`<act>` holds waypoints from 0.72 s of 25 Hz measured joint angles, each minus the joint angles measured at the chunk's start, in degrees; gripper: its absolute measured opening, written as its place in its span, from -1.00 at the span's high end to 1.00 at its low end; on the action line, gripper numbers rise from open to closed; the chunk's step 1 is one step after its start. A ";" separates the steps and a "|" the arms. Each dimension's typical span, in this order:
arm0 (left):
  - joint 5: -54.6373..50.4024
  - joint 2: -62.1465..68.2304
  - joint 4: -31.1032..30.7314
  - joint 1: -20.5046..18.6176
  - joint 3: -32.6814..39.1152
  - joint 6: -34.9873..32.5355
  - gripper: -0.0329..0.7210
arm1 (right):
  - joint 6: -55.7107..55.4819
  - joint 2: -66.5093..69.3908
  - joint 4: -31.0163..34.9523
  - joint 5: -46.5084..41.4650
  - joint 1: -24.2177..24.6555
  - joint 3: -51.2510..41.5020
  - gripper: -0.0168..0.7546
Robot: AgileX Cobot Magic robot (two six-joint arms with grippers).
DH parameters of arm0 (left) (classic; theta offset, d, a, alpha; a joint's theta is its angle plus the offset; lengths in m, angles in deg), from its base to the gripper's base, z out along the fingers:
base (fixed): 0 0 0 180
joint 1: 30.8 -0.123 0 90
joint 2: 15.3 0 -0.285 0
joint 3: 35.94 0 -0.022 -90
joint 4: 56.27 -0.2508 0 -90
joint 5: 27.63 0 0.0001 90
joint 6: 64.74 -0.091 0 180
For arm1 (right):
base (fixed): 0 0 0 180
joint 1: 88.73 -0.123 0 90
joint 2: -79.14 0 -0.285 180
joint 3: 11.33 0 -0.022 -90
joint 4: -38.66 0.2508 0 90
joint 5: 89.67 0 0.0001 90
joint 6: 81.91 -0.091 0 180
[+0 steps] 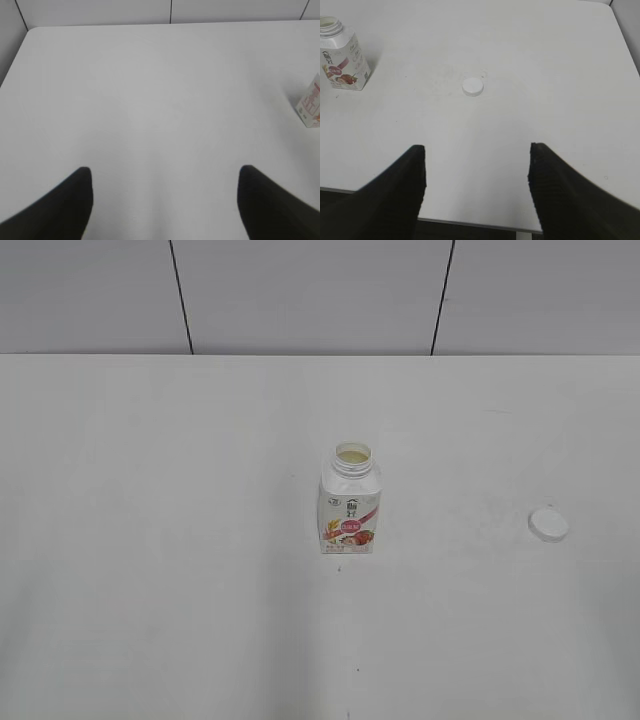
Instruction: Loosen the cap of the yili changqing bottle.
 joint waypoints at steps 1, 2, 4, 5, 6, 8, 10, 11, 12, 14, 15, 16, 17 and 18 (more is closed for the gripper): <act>0.00 0.00 0.00 0.00 0.00 0.01 -0.53 | 0.00 0.00 0.00 0.00 0.00 0.00 -0.38; 0.00 0.00 0.00 0.00 0.00 -0.01 -0.53 | 0.00 0.00 0.00 0.00 0.00 0.00 -0.38; 0.00 0.00 0.00 0.00 0.00 -0.06 -0.53 | 0.00 0.00 0.00 0.00 0.00 0.00 -0.38; 0.00 0.00 0.00 0.00 0.00 -0.06 -0.53 | 0.00 0.00 0.00 0.00 0.00 0.00 -0.38; 0.00 0.00 0.00 0.00 0.00 -0.06 -0.53 | 0.00 0.00 0.00 0.00 0.00 0.00 -0.38; 0.00 0.00 0.00 0.00 0.00 -0.06 -0.53 | 0.00 0.00 0.00 0.00 0.00 0.00 -0.38; 0.00 0.00 0.00 0.00 0.00 -0.06 -0.53 | 0.00 0.00 0.00 0.00 0.00 0.00 -0.38; 0.00 0.00 0.00 0.00 0.00 -0.06 -0.53 | 0.00 0.00 0.00 0.00 0.00 0.00 -0.38; 0.00 0.00 0.00 0.00 0.00 -0.06 -0.53 | 0.00 0.00 0.00 0.00 0.00 0.00 -0.38; 0.00 0.00 0.00 0.00 0.00 -0.06 -0.53 | 0.00 0.00 0.00 0.00 0.00 0.00 -0.38; 0.00 0.00 0.00 0.00 0.00 -0.06 -0.53 | 0.00 0.00 0.00 0.00 0.00 0.00 -0.38; 0.00 0.00 0.00 0.00 0.00 -0.06 -0.53 | 0.00 0.00 0.00 0.00 0.00 0.00 -0.38; 0.00 0.00 0.00 0.00 0.00 -0.06 -0.53 | 0.00 0.00 0.00 0.00 0.00 0.00 -0.38; 0.00 0.00 0.00 0.00 0.00 -0.06 -0.53 | 0.00 0.00 0.00 0.00 0.00 0.00 -0.38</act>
